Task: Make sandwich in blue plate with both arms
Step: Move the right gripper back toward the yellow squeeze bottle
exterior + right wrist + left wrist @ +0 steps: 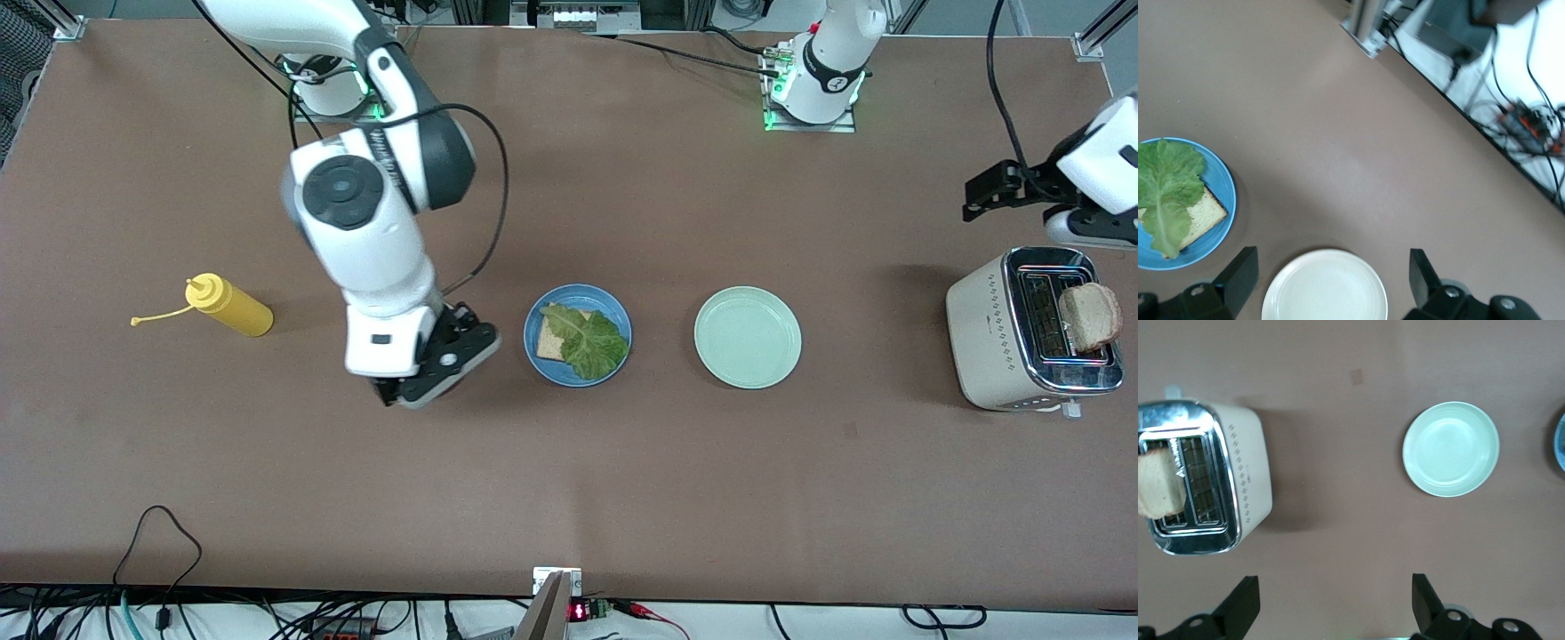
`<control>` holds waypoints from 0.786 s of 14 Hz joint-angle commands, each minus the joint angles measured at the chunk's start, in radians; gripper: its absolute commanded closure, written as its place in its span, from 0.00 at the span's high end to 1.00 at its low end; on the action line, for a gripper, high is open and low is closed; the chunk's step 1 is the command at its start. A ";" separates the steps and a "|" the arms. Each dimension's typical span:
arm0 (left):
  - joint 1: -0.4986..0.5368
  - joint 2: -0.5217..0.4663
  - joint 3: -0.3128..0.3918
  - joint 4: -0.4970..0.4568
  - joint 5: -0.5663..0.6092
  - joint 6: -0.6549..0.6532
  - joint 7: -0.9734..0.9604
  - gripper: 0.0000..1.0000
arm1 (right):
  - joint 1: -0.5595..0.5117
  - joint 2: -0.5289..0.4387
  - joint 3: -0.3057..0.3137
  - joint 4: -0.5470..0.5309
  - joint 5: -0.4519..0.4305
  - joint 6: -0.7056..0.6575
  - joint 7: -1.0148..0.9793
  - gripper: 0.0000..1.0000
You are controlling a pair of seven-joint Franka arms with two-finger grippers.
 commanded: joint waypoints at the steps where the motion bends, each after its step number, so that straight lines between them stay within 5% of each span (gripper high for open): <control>1: 0.057 0.053 -0.006 0.030 0.075 -0.018 0.041 1.00 | -0.100 -0.120 0.010 -0.143 0.048 -0.012 0.013 1.00; 6: 0.187 0.153 -0.006 0.028 0.144 0.019 0.126 1.00 | -0.300 -0.269 0.025 -0.399 0.048 -0.009 -0.252 1.00; 8: 0.238 0.193 -0.006 0.028 0.146 0.080 0.218 1.00 | -0.383 -0.283 0.043 -0.409 0.066 -0.009 -0.424 1.00; 11: 0.306 0.241 -0.008 0.028 0.134 0.180 0.376 1.00 | -0.531 -0.308 0.060 -0.457 0.194 -0.012 -0.719 1.00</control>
